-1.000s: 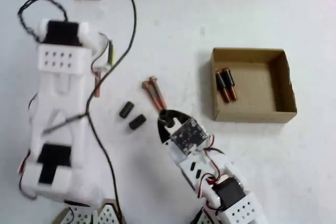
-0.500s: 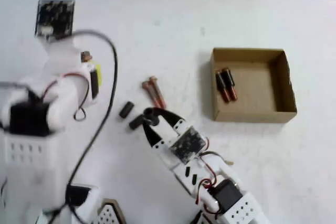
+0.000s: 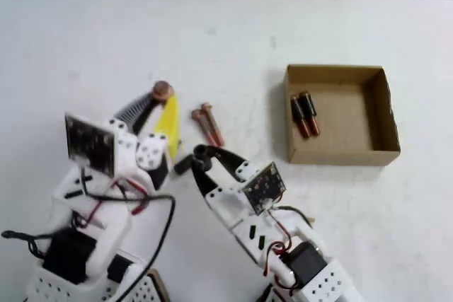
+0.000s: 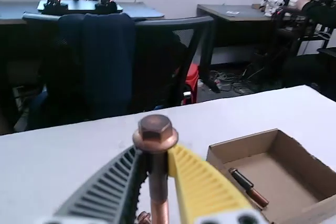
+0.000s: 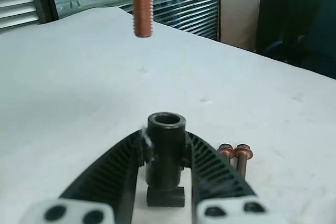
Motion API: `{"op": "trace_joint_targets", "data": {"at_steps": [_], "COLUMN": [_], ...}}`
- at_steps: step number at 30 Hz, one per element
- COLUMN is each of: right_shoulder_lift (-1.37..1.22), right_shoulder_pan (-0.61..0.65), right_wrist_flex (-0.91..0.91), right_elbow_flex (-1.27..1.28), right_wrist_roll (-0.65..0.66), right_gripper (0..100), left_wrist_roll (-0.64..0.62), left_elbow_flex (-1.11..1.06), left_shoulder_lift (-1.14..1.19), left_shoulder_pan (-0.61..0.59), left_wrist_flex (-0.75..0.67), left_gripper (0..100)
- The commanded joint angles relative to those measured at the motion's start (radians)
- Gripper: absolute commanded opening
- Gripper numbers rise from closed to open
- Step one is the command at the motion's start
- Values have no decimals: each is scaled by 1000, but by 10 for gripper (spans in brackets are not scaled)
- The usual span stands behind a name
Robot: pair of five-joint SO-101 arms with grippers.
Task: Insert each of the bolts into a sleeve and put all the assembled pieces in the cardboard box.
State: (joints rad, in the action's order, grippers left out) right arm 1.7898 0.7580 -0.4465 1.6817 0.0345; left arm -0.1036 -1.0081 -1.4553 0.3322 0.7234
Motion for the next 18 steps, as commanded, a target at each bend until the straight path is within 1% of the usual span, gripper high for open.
{"op": "trace_joint_targets", "data": {"at_steps": [1, 2, 8, 10, 12, 14, 18], "right_shoulder_lift": [10, 10, 10, 10, 12, 10, 10], "right_shoulder_pan": [5, 4, 1, -1, -1, -1, -1], "right_wrist_flex": [24, 24, 24, 25, 33, 82, 156], "right_elbow_flex": [9, 9, 9, 9, 9, 9, 9], "right_wrist_roll": [-29, -29, -29, -29, -29, -29, -29], "right_gripper": [17, 17, 17, 17, 17, 17, 17], "left_wrist_roll": [-3, -14, -176, -190, -192, -192, -193], "left_elbow_flex": [-9, -9, -9, -11, -11, -11, -9], "left_shoulder_lift": [-70, -77, -105, -107, -107, -107, -107], "left_shoulder_pan": [56, 65, 99, 99, 101, 101, 101], "left_wrist_flex": [-43, -38, -21, -17, 20, 46, 49], "left_gripper": [23, 23, 24, 24, 24, 24, 24]}}
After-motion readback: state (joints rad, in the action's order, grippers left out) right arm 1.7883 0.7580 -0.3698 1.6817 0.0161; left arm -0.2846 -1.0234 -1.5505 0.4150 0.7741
